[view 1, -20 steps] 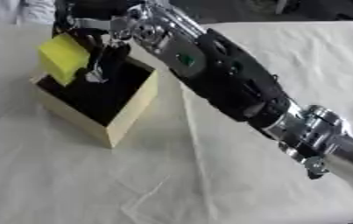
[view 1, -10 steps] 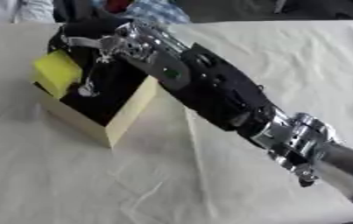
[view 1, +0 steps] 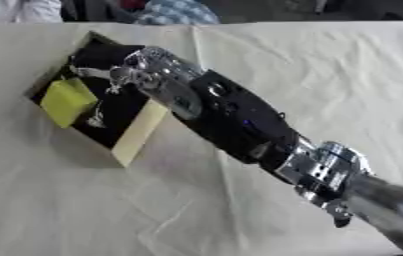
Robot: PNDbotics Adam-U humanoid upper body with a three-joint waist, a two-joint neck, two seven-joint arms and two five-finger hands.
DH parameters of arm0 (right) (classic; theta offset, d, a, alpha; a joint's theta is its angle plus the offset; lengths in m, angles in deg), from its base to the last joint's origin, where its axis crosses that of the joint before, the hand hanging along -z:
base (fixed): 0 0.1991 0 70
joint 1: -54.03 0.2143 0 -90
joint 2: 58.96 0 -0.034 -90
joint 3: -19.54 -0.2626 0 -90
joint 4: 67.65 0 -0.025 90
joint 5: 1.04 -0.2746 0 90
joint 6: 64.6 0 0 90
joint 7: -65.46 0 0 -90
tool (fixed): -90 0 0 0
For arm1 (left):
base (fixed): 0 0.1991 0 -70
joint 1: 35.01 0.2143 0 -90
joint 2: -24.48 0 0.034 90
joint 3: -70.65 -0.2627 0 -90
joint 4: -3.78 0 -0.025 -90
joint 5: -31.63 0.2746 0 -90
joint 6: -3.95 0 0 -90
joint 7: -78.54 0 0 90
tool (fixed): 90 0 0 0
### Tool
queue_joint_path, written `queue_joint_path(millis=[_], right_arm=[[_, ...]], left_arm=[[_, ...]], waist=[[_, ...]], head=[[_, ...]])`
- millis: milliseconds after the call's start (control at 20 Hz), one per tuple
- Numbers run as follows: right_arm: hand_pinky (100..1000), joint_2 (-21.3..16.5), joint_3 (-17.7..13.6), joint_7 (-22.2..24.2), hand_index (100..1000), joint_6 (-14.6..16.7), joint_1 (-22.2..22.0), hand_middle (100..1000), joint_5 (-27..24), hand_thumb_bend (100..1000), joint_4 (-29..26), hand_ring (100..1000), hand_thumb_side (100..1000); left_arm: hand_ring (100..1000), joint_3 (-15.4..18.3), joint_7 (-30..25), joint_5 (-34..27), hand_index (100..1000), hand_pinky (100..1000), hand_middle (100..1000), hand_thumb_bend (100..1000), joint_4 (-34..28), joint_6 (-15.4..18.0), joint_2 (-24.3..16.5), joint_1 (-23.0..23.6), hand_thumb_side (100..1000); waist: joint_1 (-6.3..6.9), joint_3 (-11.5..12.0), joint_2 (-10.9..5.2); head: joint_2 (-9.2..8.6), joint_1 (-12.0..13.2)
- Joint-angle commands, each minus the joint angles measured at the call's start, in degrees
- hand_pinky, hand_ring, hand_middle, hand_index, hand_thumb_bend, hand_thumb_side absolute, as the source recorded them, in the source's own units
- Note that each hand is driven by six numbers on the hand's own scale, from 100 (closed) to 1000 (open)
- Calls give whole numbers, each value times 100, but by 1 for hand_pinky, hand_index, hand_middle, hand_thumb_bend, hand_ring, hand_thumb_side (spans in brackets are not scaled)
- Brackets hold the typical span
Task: Pick up objects on the table and place them in the box.
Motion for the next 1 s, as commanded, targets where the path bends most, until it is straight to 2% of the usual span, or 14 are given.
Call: queue_joint_path(millis=[50,350,600,1000], right_arm=[[556,-251,-89,-60,557,-61,179,468,-25,100,-105,579,193],[569,-658,-276,-108,560,-322,381,472,-64,100,-297,585,172],[587,-727,-366,-261,571,-375,322,479,288,100,88,599,161],[610,-732,-540,-715,585,-213,258,494,1000,117,797,616,143]], left_arm=[[850,13,-25,-24,668,699,874,100,-107,-4,-73,-46,667],[853,16,-44,13,666,700,878,100,-107,-26,-85,-3,670],[855,12,-78,25,665,700,880,100,-107,-37,-82,-4,672],[857,5,-118,46,663,700,883,100,-107,-65,-63,-31,674]], waist=[[33,-23,-86],[54,-74,-77],[62,-78,-52],[60,-54,14]], head=[[-57,-6],[-75,-17],[-117,-42],[-181,-76]])
